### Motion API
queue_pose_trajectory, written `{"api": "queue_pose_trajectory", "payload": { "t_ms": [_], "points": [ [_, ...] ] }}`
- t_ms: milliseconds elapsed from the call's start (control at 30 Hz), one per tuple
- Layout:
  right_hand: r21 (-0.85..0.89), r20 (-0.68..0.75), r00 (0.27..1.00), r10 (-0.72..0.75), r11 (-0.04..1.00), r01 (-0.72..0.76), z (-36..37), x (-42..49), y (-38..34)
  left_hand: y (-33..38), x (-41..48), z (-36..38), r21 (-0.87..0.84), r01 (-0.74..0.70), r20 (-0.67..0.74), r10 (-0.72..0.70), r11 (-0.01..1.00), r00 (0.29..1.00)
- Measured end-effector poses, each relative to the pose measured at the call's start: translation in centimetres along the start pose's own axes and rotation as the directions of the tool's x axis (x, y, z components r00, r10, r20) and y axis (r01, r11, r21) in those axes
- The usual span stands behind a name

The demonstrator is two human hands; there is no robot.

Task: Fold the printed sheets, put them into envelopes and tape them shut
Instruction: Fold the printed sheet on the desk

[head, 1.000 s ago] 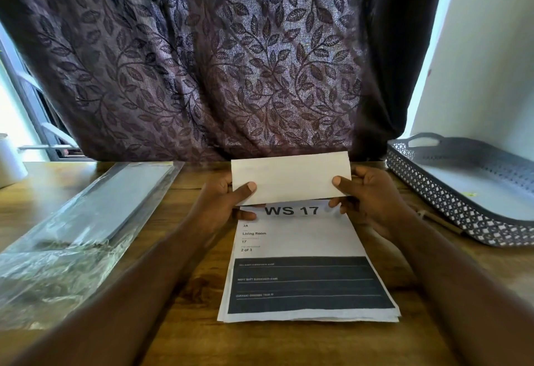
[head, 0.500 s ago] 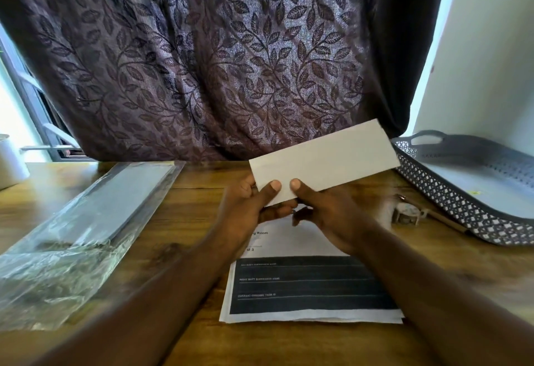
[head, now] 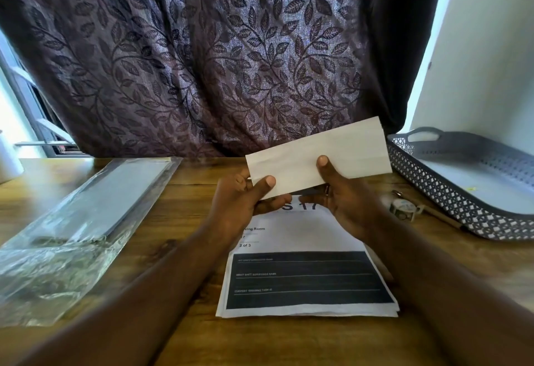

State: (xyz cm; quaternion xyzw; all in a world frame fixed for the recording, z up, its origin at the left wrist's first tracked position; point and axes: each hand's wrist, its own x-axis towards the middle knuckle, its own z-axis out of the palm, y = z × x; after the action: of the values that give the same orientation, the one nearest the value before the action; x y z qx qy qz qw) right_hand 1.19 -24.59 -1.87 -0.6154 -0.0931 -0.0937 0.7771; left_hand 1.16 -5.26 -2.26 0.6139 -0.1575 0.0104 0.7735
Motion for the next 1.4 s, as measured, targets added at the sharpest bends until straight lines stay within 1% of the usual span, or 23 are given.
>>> {"api": "queue_pose_trajectory", "payload": {
  "t_ms": [100,233,333,467,600,733,833,867,933,1000,1033,1067,1133,1167,1233,1300,1400],
  "points": [
    [0.014,-0.019,1.0,-0.011,1.0,0.011,-0.8,0.3,-0.4,0.2,0.1,-0.4,-0.002,0.011,-0.005,-0.011,1.0,1.0],
    [0.09,-0.089,0.996,0.029,0.996,-0.02,-2.1,0.8,-0.9,0.2,0.2,-0.9,0.011,0.019,-0.021,-0.018,1.0,1.0],
    [0.102,-0.118,0.992,0.035,0.994,-0.023,-2.9,1.0,-1.1,0.2,0.3,-1.2,0.006,0.035,-0.029,-0.035,0.999,0.999],
    [0.112,-0.123,0.989,0.078,0.992,-0.065,-3.4,1.1,-0.8,0.1,0.5,-1.7,0.016,0.058,-0.031,-0.057,0.998,0.998],
    [0.095,-0.098,0.989,0.113,0.99,-0.104,-3.7,1.2,-0.7,0.1,1.0,-2.6,-0.012,0.085,-0.025,-0.085,0.996,0.996],
    [-0.005,-0.07,0.99,0.124,0.992,-0.124,-3.8,1.1,-0.6,0.1,1.3,-3.4,0.012,0.084,-0.071,-0.083,0.996,0.994],
    [-0.188,0.014,0.987,0.158,0.97,-0.153,-3.9,0.9,-0.8,0.6,1.4,-3.8,0.022,0.053,-0.162,-0.049,0.998,0.985],
    [-0.274,0.046,0.984,0.17,0.95,-0.151,-3.8,0.7,-0.9,0.8,1.4,-3.9,-0.016,0.043,-0.195,-0.045,0.999,0.98],
    [-0.388,0.079,0.982,0.174,0.912,-0.131,-3.3,0.3,-1.1,1.4,1.0,-3.7,-0.178,0.001,-0.214,-0.039,0.984,0.976],
    [-0.398,0.085,0.983,0.163,0.91,-0.116,-2.4,0.1,-1.2,1.7,0.5,-3.0,-0.303,-0.025,-0.153,-0.023,0.953,0.988],
    [-0.392,0.088,0.983,0.158,0.913,-0.111,-1.8,0.0,-1.2,1.5,0.2,-2.3,-0.306,-0.014,-0.105,-0.019,0.952,0.994],
    [-0.387,0.099,0.983,0.152,0.916,-0.102,-1.1,-0.2,-1.2,1.2,-0.2,-1.5,-0.263,0.006,-0.05,-0.02,0.965,0.999],
    [-0.393,0.148,0.979,0.137,0.917,-0.069,0.3,-0.7,-1.0,0.2,-0.8,0.4,-0.119,0.034,0.035,-0.03,0.992,0.999],
    [-0.404,0.182,0.975,0.129,0.913,-0.046,0.9,-0.9,-0.8,-0.2,-1.0,1.1,-0.053,0.043,0.052,-0.04,0.998,0.998],
    [-0.428,0.239,0.964,0.115,0.904,-0.001,1.8,-1.4,-0.7,-1.1,-1.3,1.9,0.01,0.059,0.058,-0.06,0.998,0.997],
    [-0.451,0.242,0.965,0.102,0.892,0.019,2.3,-1.4,-0.6,-1.4,-1.3,1.7,0.013,0.073,0.064,-0.073,0.997,0.995],
    [-0.485,0.218,0.972,0.087,0.874,0.03,2.2,-1.3,-0.7,-1.5,-1.2,1.1,-0.048,0.081,0.051,-0.079,0.996,0.996]
  ]
}}
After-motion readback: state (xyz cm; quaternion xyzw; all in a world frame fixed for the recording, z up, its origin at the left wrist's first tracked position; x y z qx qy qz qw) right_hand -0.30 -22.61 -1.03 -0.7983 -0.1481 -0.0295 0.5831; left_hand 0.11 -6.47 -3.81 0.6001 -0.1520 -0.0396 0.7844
